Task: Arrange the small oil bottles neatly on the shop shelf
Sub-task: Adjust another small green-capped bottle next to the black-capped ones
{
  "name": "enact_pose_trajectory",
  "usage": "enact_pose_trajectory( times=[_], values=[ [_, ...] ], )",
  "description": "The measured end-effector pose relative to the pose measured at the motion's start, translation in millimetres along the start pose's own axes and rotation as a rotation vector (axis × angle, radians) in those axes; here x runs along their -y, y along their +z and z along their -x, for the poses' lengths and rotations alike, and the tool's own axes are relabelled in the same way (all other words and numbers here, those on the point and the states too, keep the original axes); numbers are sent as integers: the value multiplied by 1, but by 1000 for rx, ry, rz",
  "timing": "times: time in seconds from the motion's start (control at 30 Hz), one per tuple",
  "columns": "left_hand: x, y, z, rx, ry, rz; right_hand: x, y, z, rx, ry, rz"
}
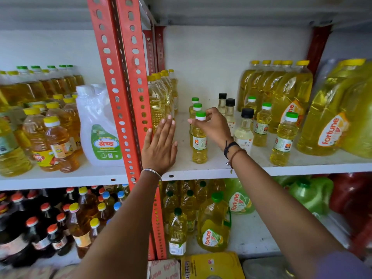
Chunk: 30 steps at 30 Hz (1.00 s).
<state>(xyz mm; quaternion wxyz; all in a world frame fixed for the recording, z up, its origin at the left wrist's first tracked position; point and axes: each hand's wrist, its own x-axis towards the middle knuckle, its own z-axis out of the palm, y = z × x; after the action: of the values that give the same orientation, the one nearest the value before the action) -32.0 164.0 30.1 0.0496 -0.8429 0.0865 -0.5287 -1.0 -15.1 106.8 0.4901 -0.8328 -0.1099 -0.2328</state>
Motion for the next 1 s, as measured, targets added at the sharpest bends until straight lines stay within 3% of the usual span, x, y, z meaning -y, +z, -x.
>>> enact_pose_trajectory(
  times=[0.13,0.57,0.77,1.0],
  values=[
    [0,0,0,3,3,11,-7,-3,2,58,4,-78],
    [1,-2,0,0,6,21,-6,4,10,-73,12,-79],
    [0,-2,0,-2,5,27,-11,7,15,12,-27,-122],
    [0,-1,0,4,0,30,-12,2,19,-45,-36,-149]
  ],
)
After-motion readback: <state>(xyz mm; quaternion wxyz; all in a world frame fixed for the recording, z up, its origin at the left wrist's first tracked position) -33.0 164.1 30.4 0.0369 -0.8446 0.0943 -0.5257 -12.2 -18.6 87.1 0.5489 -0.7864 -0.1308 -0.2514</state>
